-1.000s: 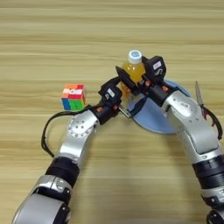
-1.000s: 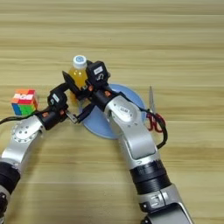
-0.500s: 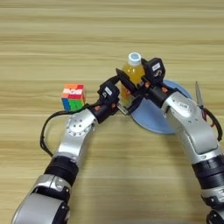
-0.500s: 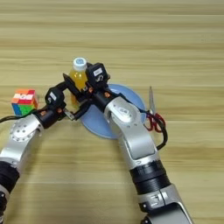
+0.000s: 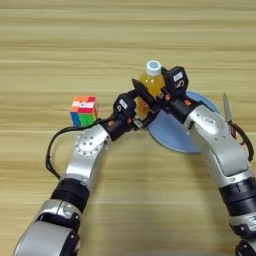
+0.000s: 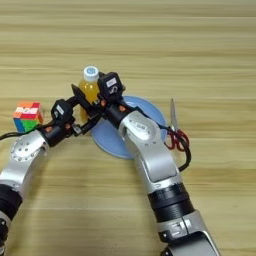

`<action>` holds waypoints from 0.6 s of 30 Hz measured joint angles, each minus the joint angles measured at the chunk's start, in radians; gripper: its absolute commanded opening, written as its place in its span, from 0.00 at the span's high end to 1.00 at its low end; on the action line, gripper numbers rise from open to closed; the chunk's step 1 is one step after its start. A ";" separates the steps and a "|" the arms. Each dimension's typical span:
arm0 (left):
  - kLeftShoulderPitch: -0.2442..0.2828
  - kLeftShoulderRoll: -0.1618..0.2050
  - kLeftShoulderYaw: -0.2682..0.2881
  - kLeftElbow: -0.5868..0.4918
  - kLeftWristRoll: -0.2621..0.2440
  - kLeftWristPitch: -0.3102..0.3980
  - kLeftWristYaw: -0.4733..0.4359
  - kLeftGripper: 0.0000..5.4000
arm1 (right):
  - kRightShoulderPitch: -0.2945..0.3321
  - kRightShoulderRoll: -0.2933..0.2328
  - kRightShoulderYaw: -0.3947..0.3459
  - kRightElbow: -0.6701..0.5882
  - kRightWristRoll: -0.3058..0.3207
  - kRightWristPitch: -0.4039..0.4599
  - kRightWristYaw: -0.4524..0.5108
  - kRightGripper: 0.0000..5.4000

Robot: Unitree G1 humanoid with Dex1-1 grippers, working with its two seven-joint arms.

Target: Move the objects on the table

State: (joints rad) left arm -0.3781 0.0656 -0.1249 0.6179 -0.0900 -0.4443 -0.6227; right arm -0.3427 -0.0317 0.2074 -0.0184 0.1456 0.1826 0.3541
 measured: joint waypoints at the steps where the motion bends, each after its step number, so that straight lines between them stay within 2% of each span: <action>1: 0.000 0.000 0.001 0.000 0.000 0.000 0.000 0.37 | 0.000 0.000 0.000 0.000 0.000 0.000 0.000 0.35; 9: 0.000 -0.003 0.002 0.000 0.000 0.000 -0.001 0.38 | 0.000 0.000 -0.001 0.000 0.000 0.000 0.000 0.35; 10: 0.000 -0.003 0.002 0.000 0.000 0.000 -0.001 0.38 | 0.000 0.000 -0.001 0.000 0.000 0.000 0.000 0.30; 18: 0.000 -0.002 0.006 0.001 0.001 0.001 0.003 0.38 | 0.000 0.002 -0.001 0.006 -0.003 -0.018 0.001 0.14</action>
State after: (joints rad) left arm -0.3779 0.0635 -0.1191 0.6194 -0.0890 -0.4437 -0.6201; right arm -0.3428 -0.0294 0.2064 -0.0120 0.1430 0.1647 0.3554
